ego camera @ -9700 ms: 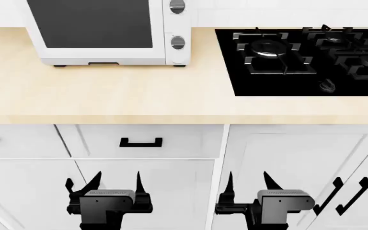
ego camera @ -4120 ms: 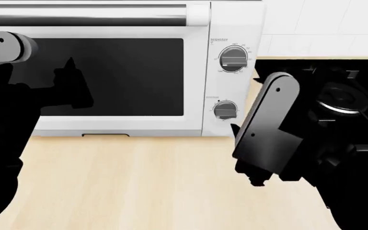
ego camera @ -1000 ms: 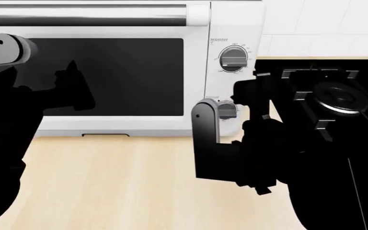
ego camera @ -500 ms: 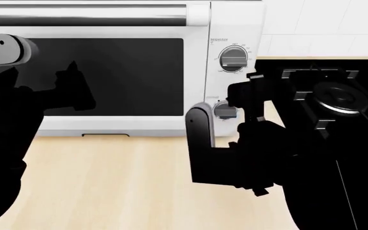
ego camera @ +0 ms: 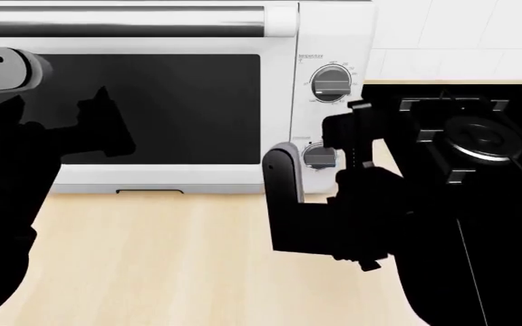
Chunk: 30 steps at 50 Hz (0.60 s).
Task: Turn on the toaster oven by setting the timer.
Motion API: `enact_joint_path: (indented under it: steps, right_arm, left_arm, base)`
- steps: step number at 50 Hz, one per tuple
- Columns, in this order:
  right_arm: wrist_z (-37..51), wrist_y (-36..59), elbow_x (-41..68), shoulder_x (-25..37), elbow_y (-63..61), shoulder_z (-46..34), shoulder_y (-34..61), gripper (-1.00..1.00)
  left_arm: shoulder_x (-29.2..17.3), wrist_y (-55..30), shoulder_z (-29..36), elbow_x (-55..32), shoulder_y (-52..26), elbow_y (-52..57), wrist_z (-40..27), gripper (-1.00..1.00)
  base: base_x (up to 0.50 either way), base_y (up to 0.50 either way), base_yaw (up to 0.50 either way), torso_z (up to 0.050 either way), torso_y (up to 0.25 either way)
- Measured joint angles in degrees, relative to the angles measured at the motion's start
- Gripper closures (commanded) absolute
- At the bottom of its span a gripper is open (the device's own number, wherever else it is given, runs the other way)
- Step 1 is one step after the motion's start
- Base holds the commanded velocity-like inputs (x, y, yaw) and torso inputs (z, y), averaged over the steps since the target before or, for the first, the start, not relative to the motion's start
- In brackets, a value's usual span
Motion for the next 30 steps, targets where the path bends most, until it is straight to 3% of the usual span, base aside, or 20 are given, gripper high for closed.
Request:
enact_joint_path:
  steps: [30]
  right_arm:
    - [-0.8,-1.5,-2.8,-2.1,1.2,-3.4,1.3,-1.00]
  left_arm:
    - [-0.3,0.9,0.6,0.1,0.2,0.0,0.0,-1.00]
  base:
    - [0.00,0.00,0.00,0.000,0.000]
